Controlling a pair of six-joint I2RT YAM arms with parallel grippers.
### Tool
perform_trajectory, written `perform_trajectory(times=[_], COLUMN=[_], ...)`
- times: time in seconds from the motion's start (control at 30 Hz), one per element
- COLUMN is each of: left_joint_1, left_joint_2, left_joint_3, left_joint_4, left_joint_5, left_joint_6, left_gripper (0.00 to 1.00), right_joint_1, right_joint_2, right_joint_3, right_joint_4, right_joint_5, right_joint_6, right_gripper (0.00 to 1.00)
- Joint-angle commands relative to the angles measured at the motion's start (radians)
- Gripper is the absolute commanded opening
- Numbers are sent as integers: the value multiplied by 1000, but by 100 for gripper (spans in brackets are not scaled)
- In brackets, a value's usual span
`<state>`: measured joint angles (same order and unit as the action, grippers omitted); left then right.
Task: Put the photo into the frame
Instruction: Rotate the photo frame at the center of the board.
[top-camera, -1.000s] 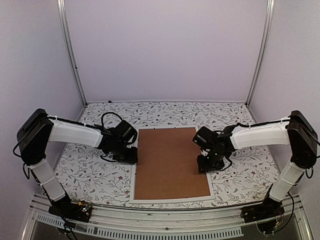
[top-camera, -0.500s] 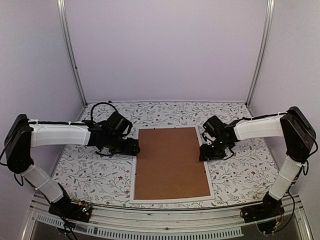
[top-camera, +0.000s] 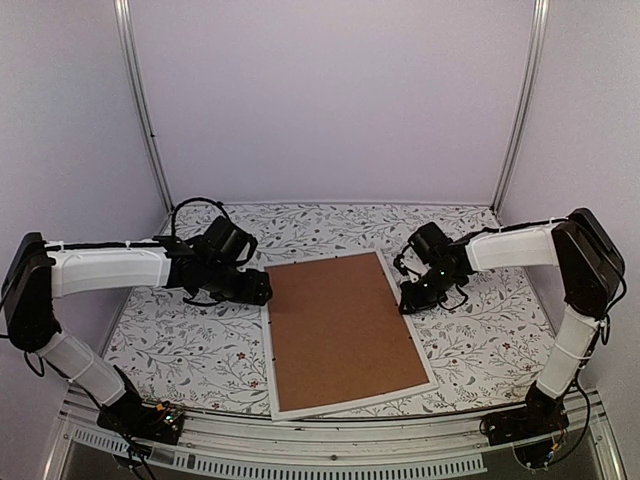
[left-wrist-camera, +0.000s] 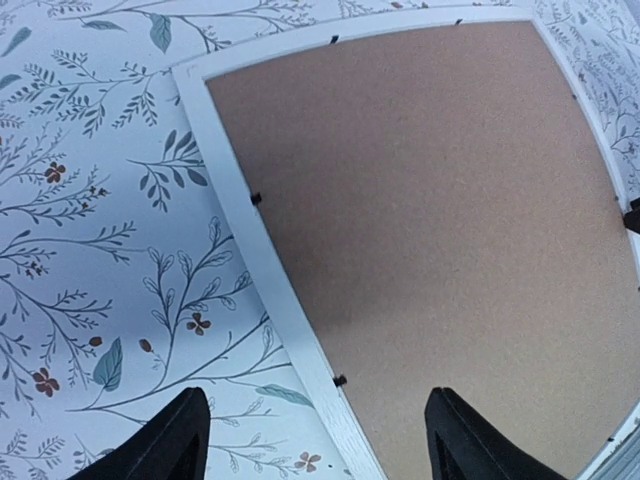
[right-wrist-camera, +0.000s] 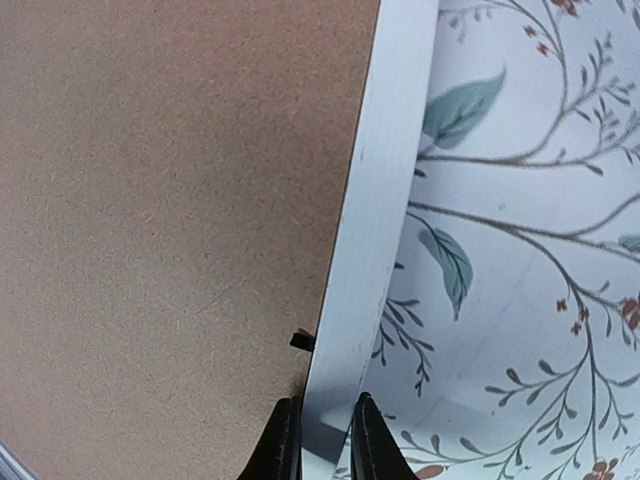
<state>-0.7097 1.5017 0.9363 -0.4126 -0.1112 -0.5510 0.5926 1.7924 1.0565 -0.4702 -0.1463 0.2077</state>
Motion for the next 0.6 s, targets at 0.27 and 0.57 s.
perform_trajectory(times=[0.27,0.57], left_joint_1=[119,164], left_joint_2=[12,253], left_joint_3=[52,228], left_joint_4=[-6,-58], left_joint_5=[103,56], left_joint_6=[141,236], left_gripper=[85,87], right_joint_1=[7,-21], right_joint_2=[276,438], right_joint_3=[339,617], right_joint_4=[-118,-224], right_joint_5=[-164,-178], right_joint_6=[-465,-592], right_gripper=[4,38])
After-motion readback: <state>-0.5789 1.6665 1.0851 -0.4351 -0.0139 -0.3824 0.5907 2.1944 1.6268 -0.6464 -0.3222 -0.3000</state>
